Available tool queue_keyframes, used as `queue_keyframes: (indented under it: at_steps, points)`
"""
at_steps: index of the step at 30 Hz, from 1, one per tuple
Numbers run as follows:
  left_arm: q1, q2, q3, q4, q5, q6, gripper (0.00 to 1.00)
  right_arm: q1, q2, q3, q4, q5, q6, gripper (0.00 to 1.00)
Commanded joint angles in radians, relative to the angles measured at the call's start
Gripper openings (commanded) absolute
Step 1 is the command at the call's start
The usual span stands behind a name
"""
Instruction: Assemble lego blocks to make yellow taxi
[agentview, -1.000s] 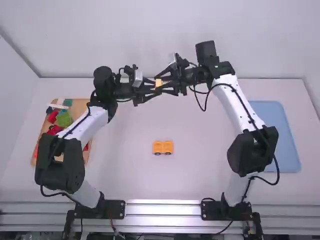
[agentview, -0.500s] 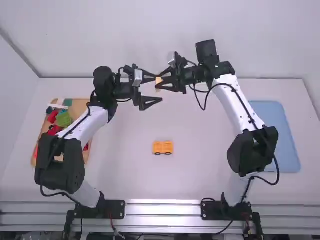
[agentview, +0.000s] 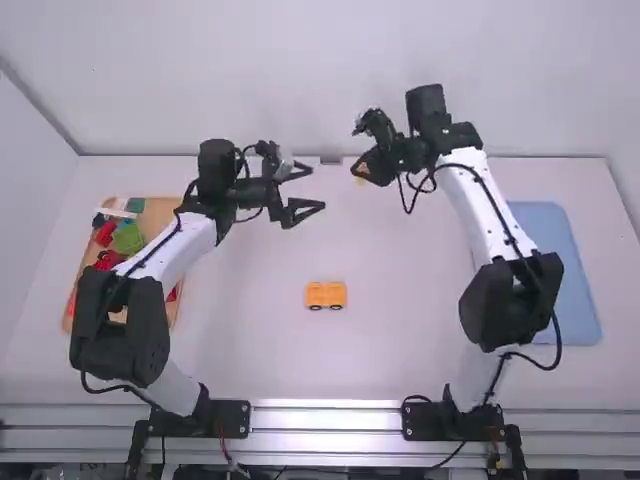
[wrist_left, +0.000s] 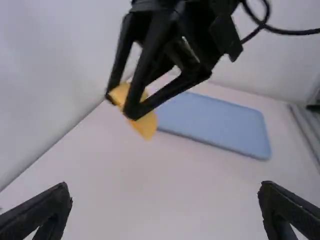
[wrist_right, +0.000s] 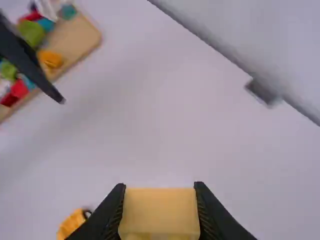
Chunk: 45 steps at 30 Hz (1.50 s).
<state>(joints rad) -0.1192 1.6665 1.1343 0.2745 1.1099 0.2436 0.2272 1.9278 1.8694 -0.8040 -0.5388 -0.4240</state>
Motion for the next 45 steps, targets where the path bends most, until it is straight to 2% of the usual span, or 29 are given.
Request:
queue_keyframes:
  at_steps: [1, 10, 14, 18, 23, 29, 35, 40, 42, 43, 45]
  points:
    - [0.011, 0.004, 0.017, -0.027, -0.056, 0.072, 0.99, 0.002, -0.034, -0.051, -0.005, 0.169, 0.039, 0.11]
    - [0.027, 0.004, 0.017, -0.147, -0.129, 0.159, 0.99, 0.006, -0.034, -0.346, 0.058, 0.269, 0.029, 0.09]
    - [0.029, 0.004, 0.017, -0.251, -0.174, 0.246, 0.99, 0.048, -0.055, -0.472, 0.119, 0.391, 0.006, 0.1]
    - [0.026, 0.004, 0.017, -0.365, -0.34, 0.28, 0.99, 0.119, -0.092, -0.6, 0.181, 0.426, -0.084, 0.09]
    - [0.029, 0.004, 0.017, -0.395, -0.367, 0.278, 0.99, 0.178, -0.116, -0.674, 0.123, 0.406, -0.229, 0.1]
    - [0.026, 0.004, 0.017, -0.396, -0.358, 0.278, 0.99, 0.206, -0.116, -0.727, 0.085, 0.409, -0.366, 0.1]
    - [0.026, 0.004, 0.017, -0.401, -0.359, 0.277, 0.99, 0.206, -0.116, -0.797, 0.108, 0.417, -0.468, 0.25]
    - [0.026, 0.004, 0.017, -0.401, -0.359, 0.277, 0.99, 0.203, -0.116, -0.835, 0.164, 0.457, -0.464, 0.29]
    - [0.026, 0.004, 0.017, -0.401, -0.359, 0.277, 0.99, 0.208, -0.116, -0.84, 0.172, 0.458, -0.463, 0.37]
    - [0.026, 0.004, 0.017, -0.402, -0.359, 0.277, 1.0, 0.204, -0.116, -0.84, 0.173, 0.459, -0.464, 0.45]
    - [0.026, 0.004, 0.017, -0.402, -0.358, 0.277, 0.99, 0.197, -0.116, -0.84, 0.175, 0.458, -0.464, 0.52]
